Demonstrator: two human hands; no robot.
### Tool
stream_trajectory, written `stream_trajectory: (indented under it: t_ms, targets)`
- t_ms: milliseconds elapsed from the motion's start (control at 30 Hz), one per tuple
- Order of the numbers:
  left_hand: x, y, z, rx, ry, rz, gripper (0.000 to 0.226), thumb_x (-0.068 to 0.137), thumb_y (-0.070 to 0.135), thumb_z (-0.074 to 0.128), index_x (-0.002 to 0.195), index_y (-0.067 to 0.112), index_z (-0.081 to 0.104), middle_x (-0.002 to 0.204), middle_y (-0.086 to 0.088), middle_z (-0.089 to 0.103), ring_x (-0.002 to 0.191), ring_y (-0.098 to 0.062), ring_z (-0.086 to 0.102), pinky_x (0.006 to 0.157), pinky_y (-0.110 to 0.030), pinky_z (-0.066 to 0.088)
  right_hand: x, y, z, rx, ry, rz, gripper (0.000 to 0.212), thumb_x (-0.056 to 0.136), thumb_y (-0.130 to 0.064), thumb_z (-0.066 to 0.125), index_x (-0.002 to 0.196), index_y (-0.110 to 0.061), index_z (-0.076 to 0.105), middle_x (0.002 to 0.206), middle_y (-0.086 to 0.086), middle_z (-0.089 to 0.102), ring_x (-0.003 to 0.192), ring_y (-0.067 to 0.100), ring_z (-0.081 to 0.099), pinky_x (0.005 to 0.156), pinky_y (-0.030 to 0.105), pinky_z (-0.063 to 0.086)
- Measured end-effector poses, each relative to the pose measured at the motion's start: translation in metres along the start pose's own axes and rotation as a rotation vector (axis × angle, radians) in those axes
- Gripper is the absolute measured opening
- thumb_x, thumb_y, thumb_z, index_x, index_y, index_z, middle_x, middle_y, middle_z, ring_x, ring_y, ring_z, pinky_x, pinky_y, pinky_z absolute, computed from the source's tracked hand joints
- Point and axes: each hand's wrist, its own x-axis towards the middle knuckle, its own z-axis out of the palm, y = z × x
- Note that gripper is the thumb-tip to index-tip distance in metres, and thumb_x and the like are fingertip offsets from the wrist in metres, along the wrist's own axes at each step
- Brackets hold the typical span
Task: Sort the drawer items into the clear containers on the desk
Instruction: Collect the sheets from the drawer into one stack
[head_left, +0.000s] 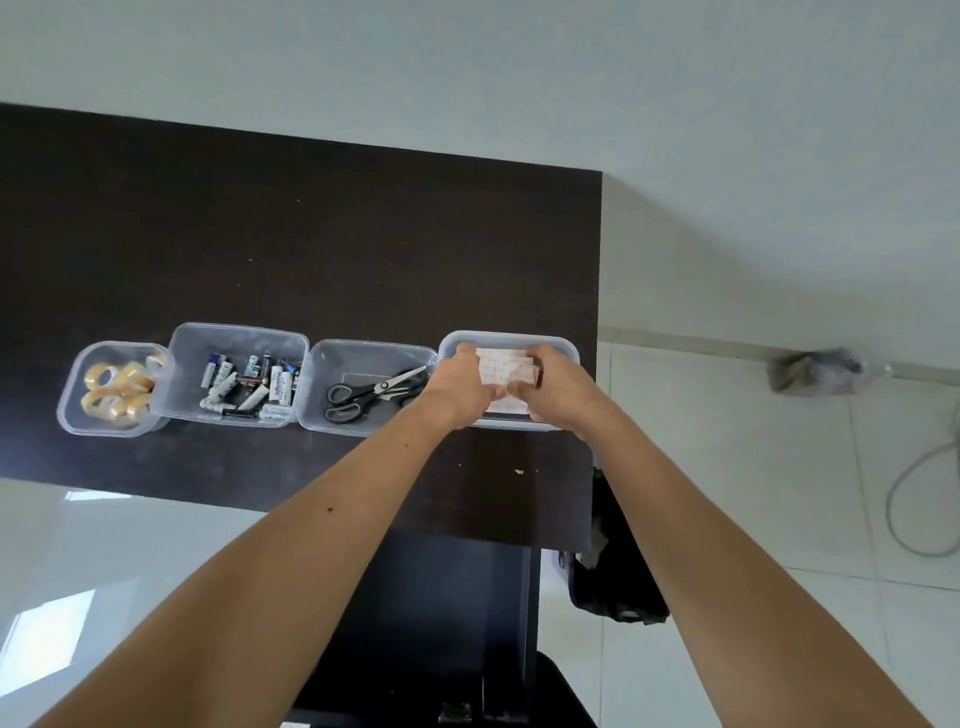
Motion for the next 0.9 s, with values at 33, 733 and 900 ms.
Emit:
stream_trajectory:
  t_ms: [33, 733, 900]
  targets:
    - [0.001, 0.000, 0.000, -0.025, 0.010, -0.012, 0.058, 0.100, 0.029, 0.071, 0.145, 0.008, 0.041, 0.137, -0.014, 0.060, 0.110, -0.028, 0.060, 0.082, -0.032, 0.043, 0.000, -0.001, 0.001, 0.006, 0.004, 0.004, 0.055, 0.104, -0.024, 0.068, 0.153, -0.018, 0.045, 0.139, 0.003, 0.064, 0.120, 0.027, 0.066, 0.098, 0.037, 0.055]
    - [-0.037, -0.005, 0.002, -0.178, 0.262, 0.134, 0.053, 0.101, 0.017, 0.069, 0.147, 0.009, 0.045, 0.127, -0.011, 0.063, 0.113, -0.029, 0.062, 0.093, -0.036, 0.050, -0.044, -0.011, 0.025, -0.012, 0.446, -0.129, 0.050, 0.104, -0.026, 0.066, 0.149, -0.011, 0.048, 0.140, 0.010, 0.063, 0.124, 0.031, 0.065, 0.098, 0.039, 0.052]
    - [-0.086, -0.033, -0.009, -0.394, 0.365, 0.352, 0.058, 0.100, 0.013, 0.071, 0.151, 0.012, 0.045, 0.148, -0.005, 0.059, 0.137, -0.019, 0.056, 0.115, -0.033, 0.046, -0.091, -0.011, 0.034, 0.057, 0.667, -0.310, 0.045, 0.100, -0.025, 0.073, 0.140, -0.011, 0.059, 0.137, 0.007, 0.068, 0.123, 0.026, 0.066, 0.104, 0.032, 0.050]
